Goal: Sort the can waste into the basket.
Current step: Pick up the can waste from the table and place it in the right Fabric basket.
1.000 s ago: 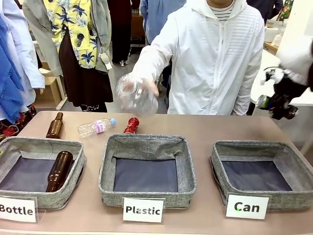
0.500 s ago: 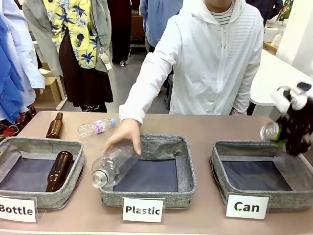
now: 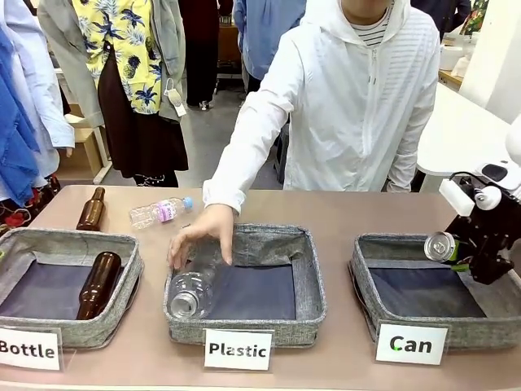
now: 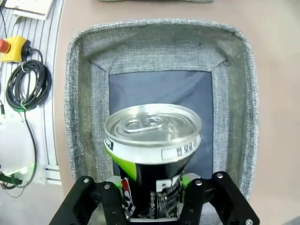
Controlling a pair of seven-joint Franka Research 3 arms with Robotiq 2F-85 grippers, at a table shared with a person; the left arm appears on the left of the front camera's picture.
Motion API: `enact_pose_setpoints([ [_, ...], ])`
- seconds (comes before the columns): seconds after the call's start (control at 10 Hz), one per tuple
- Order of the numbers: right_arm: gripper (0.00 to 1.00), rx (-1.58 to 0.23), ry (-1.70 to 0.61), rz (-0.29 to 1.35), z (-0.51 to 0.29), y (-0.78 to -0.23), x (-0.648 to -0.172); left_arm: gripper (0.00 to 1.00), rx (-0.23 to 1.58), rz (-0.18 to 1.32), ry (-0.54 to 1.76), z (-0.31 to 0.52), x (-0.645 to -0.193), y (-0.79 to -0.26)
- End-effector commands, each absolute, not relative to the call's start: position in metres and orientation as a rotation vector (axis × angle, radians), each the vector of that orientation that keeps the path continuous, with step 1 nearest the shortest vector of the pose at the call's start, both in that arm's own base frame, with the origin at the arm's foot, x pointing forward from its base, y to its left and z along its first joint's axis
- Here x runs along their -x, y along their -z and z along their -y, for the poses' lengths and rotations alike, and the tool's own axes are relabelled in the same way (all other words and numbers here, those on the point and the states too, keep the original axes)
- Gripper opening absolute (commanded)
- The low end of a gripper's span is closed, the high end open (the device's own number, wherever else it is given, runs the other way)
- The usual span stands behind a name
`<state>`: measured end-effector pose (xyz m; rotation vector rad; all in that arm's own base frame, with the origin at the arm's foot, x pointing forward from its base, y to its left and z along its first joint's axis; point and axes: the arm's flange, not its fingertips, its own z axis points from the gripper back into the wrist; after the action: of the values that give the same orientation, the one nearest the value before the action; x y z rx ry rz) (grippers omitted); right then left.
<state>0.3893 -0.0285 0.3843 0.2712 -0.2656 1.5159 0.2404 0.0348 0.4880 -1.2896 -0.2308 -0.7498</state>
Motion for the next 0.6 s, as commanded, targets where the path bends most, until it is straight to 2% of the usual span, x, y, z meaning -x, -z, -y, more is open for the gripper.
enact_pose_setpoints([
  [0.0,1.0,-0.272,-1.546,0.281,0.032,-0.384,-0.397,1.0,1.293,0.214,0.743,-0.035,-0.238,-0.488],
  [0.1,0.61,-0.272,-1.548,0.279,0.032,-0.384,-0.398,1.0,1.293,0.214,0.743,-0.035,-0.238,-0.488],
  [0.2,1.0,-0.27,-1.544,0.275,0.032,-0.384,-0.401,1.0,1.293,0.214,0.743,-0.035,-0.238,-0.488],
  [0.5,1.0,-0.291,-1.55,0.269,0.032,-0.382,-0.408,1.0,1.293,0.214,0.743,-0.035,-0.238,-0.488],
])
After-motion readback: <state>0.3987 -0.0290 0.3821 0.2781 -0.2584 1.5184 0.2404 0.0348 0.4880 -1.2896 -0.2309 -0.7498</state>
